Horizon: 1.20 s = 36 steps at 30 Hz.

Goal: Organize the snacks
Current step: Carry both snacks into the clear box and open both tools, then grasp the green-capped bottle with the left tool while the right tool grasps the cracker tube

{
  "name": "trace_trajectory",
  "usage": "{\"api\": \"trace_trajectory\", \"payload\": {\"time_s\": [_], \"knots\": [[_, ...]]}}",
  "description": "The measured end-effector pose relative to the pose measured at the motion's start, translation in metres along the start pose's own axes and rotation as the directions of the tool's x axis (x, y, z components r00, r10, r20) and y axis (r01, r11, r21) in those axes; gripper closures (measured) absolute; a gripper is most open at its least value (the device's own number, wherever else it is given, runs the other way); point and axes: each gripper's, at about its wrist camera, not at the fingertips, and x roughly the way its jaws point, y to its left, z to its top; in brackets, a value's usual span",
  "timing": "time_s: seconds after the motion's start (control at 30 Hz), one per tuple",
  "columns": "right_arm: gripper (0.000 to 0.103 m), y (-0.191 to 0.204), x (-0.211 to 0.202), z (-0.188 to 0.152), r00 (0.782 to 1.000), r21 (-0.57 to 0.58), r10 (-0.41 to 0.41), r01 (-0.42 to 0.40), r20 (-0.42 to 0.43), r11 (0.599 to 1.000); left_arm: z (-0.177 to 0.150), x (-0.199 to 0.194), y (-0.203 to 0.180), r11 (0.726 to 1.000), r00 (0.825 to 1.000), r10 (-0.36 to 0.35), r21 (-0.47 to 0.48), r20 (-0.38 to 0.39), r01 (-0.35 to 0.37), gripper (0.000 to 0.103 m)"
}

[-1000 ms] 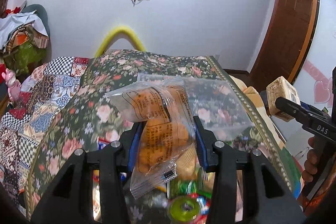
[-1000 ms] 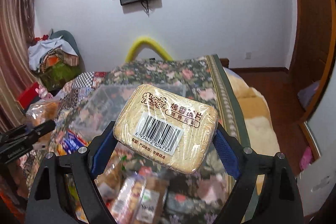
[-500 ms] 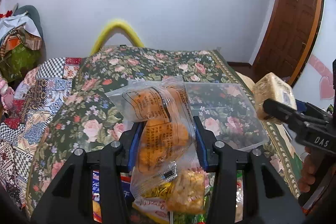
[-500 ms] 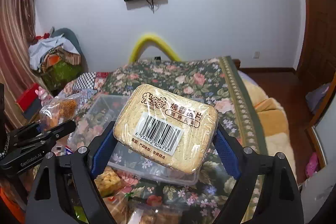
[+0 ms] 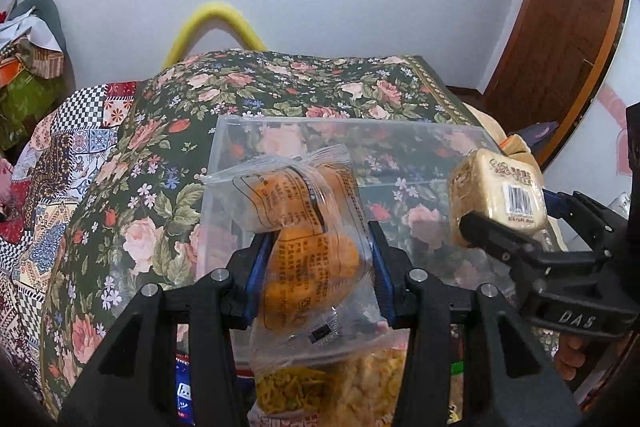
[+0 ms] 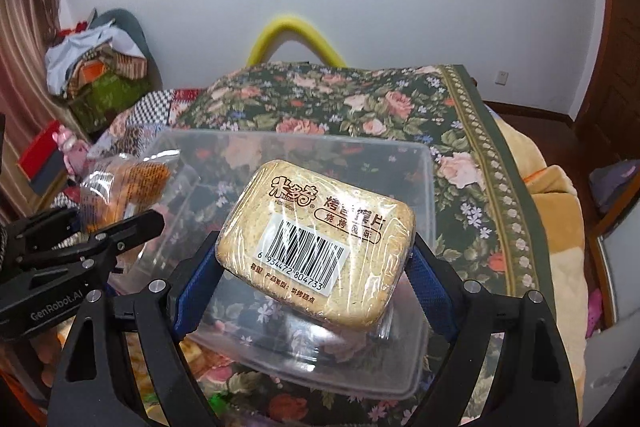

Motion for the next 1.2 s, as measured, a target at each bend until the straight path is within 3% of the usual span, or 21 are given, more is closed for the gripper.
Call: {"api": "trace_trajectory", "payload": {"time_s": [0.23,0.43,0.9,1.2], "knots": [[0.017,0.002,0.006,-0.003,1.000,-0.030,-0.014,0.013,-0.019,0.999,0.000,0.008,-0.001,1.000,1.000,0.014,-0.001,-0.016,-0.014,0.057],[0.016,0.002,0.003,-0.001,1.000,-0.027,-0.017,0.017,-0.010,0.999,-0.001,-0.002,-0.005,1.000,1.000,0.022,0.016,0.005,-0.022,0.049],[0.014,0.004,-0.064,0.000,0.995,-0.027,-0.019,0.022,0.096,0.999,-0.006,-0.084,-0.003,0.999,0.994,0.027,0.043,0.102,-0.032,0.037],[0.012,0.002,-0.097,-0.027,0.994,-0.031,-0.033,0.036,0.102,0.999,-0.041,-0.126,0.021,0.997,0.994,0.068,0.038,0.081,-0.071,0.031]]}}
